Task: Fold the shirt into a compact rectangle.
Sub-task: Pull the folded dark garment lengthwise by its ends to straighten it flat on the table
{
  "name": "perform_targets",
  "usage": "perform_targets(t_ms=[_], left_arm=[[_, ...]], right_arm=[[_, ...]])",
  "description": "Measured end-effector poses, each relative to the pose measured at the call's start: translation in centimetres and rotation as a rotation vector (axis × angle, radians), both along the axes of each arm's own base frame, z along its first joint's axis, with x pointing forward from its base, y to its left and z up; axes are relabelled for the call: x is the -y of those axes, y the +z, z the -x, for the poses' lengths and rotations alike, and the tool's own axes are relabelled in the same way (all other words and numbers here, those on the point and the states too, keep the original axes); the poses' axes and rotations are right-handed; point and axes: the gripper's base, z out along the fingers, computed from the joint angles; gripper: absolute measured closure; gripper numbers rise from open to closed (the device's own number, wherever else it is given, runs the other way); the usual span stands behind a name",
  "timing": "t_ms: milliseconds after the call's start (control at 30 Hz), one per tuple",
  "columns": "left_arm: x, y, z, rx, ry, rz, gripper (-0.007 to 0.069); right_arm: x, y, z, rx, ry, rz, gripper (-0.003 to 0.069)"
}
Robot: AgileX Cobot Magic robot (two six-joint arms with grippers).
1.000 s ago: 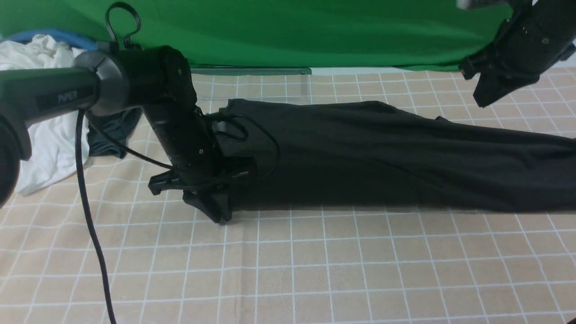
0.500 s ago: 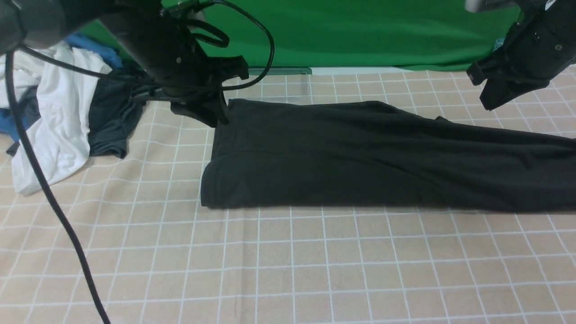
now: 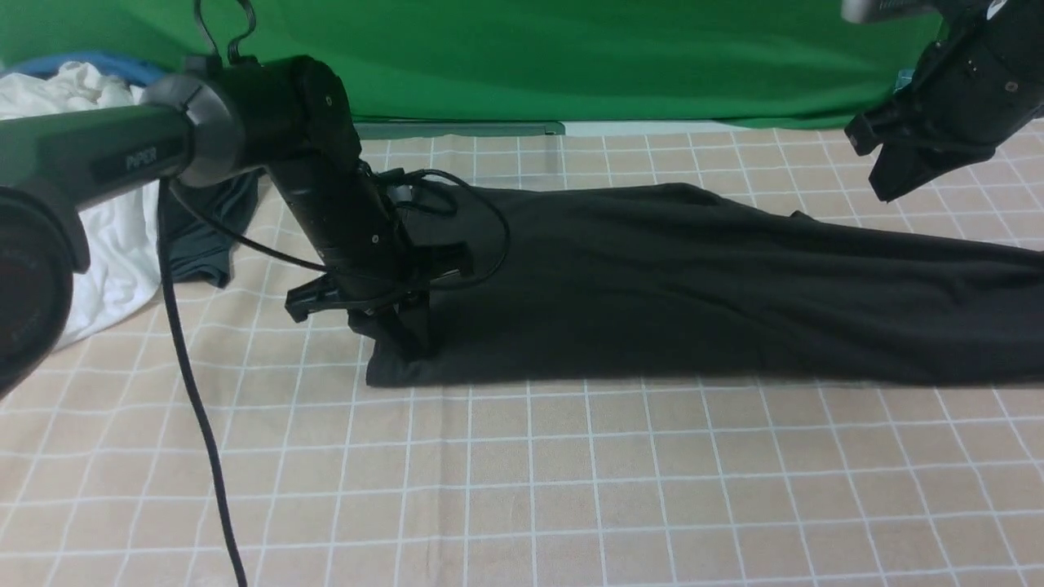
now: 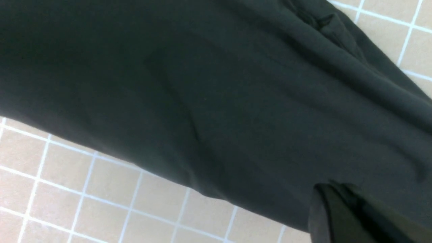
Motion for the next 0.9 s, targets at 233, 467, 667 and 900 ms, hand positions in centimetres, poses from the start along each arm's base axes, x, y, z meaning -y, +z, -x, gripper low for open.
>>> perform_targets(t_ms=[233,467,667,900], left_arm=[[-1.2,6.6,1.3,0.112,-0.025,-0.068,0.0515],[-1.7,7.6,1.2,0.152,0.062,-0.107,0.0407],[-1.4,4.8,0.2,0.120,0.075,-0.114,0.0239],[-0.7,0.6,-0.5,0.016,0.078,-0.082,0.0080]], right_arm=[[0.0,0.0,0.1,-0.006,0.003,0.003,0.0636],[0.0,0.0,0.0,-0.002,0.005,0.003,0.0636],[0.0,0.0,0.0,-0.002,0.005,0.003,0.0636],[0.0,0.0,0.0,0.001,0.004,0.003,0.0636]])
